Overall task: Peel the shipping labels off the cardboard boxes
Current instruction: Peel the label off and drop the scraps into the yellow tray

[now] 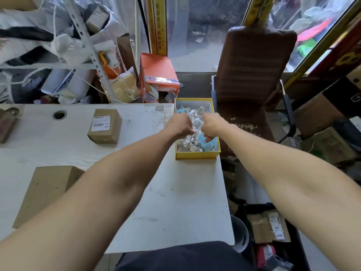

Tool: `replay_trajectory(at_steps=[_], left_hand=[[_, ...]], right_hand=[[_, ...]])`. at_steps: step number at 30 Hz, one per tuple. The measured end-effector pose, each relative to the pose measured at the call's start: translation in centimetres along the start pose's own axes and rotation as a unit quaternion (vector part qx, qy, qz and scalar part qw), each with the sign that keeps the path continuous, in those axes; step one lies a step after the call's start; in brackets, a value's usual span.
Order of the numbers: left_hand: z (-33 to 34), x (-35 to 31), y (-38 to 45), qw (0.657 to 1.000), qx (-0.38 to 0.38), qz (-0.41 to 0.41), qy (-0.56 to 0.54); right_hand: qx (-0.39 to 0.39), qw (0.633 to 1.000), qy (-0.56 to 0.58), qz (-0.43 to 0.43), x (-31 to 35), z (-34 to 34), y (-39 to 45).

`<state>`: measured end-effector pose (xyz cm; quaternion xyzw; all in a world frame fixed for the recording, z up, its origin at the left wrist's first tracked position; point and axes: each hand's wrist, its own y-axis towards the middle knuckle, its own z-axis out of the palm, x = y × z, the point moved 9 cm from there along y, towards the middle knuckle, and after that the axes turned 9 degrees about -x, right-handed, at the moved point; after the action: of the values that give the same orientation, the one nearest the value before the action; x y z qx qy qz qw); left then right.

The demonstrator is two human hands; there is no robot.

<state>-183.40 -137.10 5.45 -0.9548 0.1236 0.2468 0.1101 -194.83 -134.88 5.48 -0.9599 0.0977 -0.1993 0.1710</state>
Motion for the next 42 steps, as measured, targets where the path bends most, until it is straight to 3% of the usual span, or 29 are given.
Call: replay_trajectory(at_steps=[6,17,30,36,42], left_hand=[[-1.1,0.6,0.3,1.0,-0.026,-0.003,0.013],[-1.6,-0.3,-0.3,0.999,-0.019,0.027,-0.029],[-0.9,0.4,-0.1,1.0,0.008,0.021,-0.009],[-1.2,1.4,-1.4,0.985,0.028,0.072,0.153],[-3.4,4.8,-4.7,0.983,0.01,0.066,0.169]], right_hand=[[-0.032,0.998,-0.024,-0.042,-0.4,-0.9,0.3],[-0.033,0.997,-0.016,-0.07,0.3,-0.2,0.1],[-0.099,0.988,-0.065,-0.101,1.9,-1.5,-0.5],[-0.1,0.985,-0.092,-0.111,3.0,-0.9,-1.1],[-0.093,0.985,-0.101,-0.107,6.4,1.6,-3.0]])
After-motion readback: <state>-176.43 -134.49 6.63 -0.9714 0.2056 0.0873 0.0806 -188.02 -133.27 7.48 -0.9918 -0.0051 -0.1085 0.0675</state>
